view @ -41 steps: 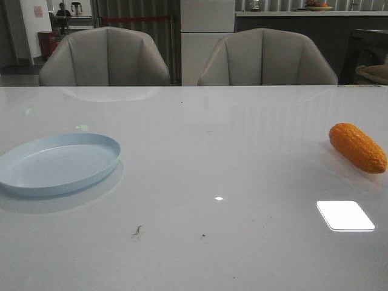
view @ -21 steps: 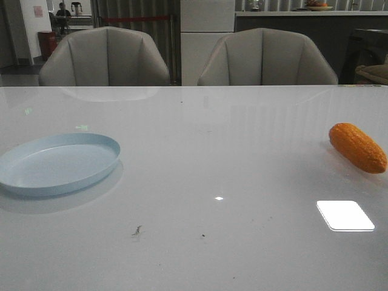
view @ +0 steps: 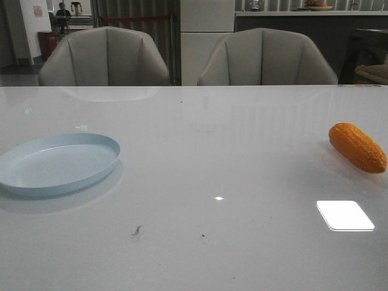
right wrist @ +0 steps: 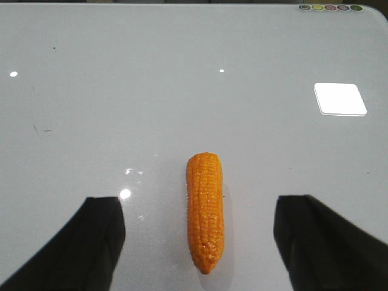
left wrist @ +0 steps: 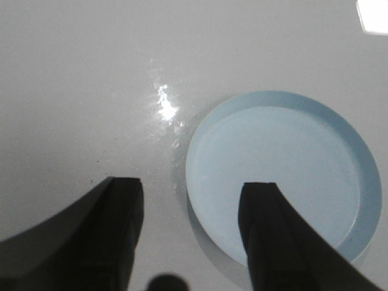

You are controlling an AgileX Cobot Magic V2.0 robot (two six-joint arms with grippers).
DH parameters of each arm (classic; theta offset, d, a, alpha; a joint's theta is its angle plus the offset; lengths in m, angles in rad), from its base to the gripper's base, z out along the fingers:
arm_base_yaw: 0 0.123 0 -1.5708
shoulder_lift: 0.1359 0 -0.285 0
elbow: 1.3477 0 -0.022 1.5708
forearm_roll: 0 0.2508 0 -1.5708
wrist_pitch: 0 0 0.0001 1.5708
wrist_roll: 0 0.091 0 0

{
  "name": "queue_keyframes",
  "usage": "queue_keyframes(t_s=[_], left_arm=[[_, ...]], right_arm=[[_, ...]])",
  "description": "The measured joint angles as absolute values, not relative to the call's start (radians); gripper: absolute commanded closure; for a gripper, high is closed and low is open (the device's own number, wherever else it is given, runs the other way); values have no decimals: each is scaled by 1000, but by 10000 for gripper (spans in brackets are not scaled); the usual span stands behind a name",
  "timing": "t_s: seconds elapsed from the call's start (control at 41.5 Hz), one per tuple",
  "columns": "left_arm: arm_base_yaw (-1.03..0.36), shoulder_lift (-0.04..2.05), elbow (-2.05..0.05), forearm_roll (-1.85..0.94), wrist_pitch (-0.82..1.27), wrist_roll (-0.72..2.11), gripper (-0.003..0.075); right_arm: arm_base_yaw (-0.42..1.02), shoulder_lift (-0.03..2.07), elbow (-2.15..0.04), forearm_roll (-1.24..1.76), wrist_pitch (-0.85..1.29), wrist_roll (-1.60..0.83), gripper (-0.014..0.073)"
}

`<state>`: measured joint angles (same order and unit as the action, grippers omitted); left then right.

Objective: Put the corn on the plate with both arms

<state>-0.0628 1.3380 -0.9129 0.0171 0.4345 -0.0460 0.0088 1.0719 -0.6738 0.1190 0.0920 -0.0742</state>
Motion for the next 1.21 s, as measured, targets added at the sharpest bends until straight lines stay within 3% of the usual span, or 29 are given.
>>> queue_keyframes(t_s=[0.579, 1.037, 1.11, 1.206], left_arm=[[-63, 1928, -1486, 10, 912, -46, 300], [-63, 2098, -1527, 8, 940, -46, 305], [-63, 2100, -1529, 0, 940, -46, 346], [-63, 2104, -1535, 0, 945, -46, 493]], right_arm=[[9, 1072, -674, 119, 92, -74, -19], [9, 1072, -674, 119, 131, -74, -19], [9, 1072, -674, 119, 131, -74, -19], [9, 1072, -674, 119, 131, -74, -19]])
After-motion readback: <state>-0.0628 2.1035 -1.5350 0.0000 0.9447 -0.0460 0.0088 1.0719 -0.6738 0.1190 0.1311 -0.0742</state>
